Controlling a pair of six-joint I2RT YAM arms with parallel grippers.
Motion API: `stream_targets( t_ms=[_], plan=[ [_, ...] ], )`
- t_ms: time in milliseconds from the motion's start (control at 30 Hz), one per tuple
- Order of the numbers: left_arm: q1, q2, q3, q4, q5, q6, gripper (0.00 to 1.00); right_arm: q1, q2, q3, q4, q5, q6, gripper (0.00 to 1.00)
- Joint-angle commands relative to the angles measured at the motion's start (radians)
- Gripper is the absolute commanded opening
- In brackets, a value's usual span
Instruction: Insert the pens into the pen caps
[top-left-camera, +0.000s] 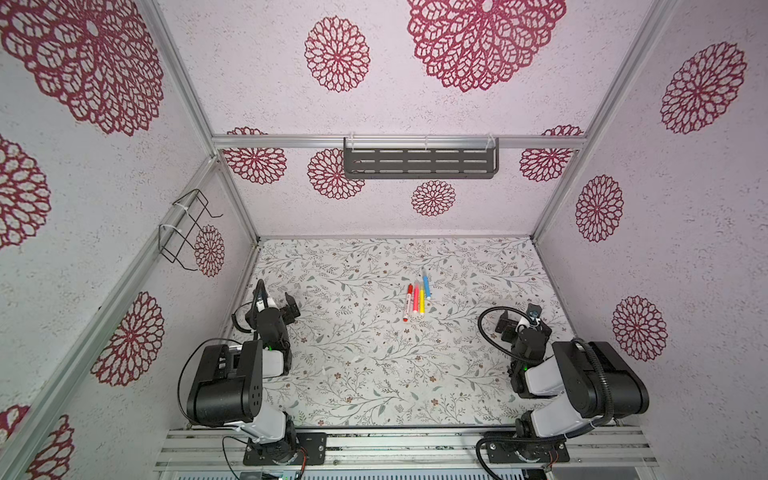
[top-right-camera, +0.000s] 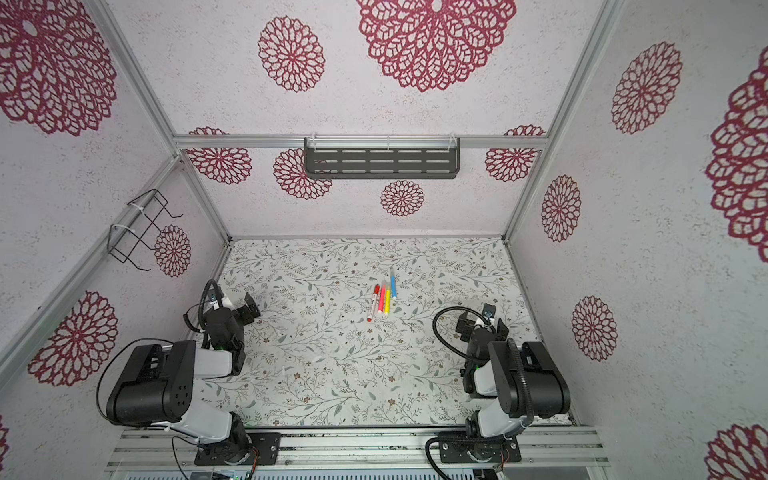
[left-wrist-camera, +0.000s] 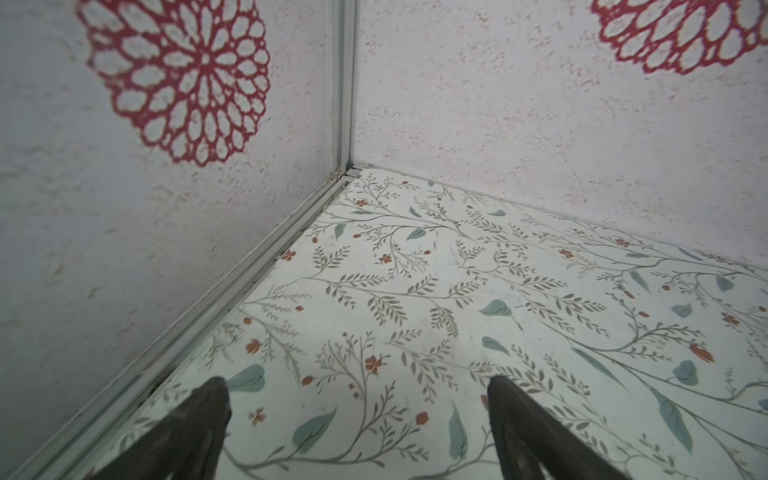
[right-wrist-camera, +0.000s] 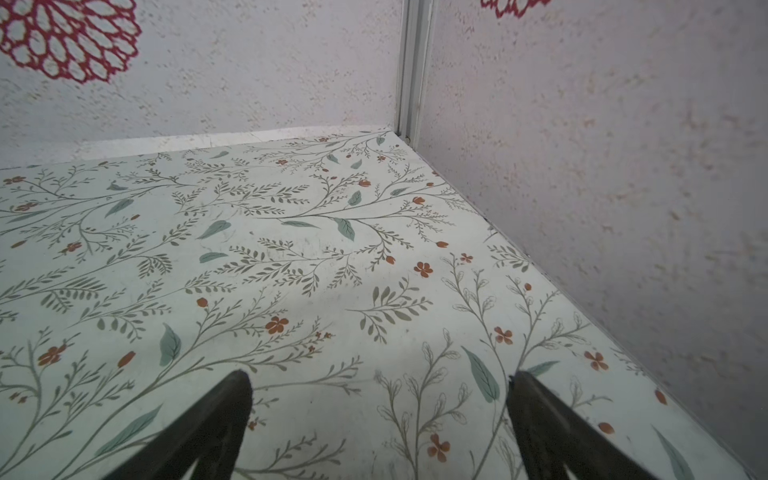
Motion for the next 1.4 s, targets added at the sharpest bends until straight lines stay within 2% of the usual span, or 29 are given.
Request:
stream_targets(
  t_ms=[0, 67, 1367],
  plan=[
    [-0.002, -0.01, 0.054, -0.015, 0.027, 0.011, 0.99, 0.001, -0.024, 0.065, -0.015, 0.008, 0.017, 0.99],
    [-0.009, -0.007, 0.125, -0.152, 0.093, 0.048, 0.99, 0.022, -0.014, 0.131, -0.116, -0.002, -0.012, 0.99],
    [-0.008, -0.012, 0.106, -0.113, 0.109, 0.046, 0.99, 0.023, -0.018, 0.119, -0.093, -0.002, -0.018, 0.99]
  ],
)
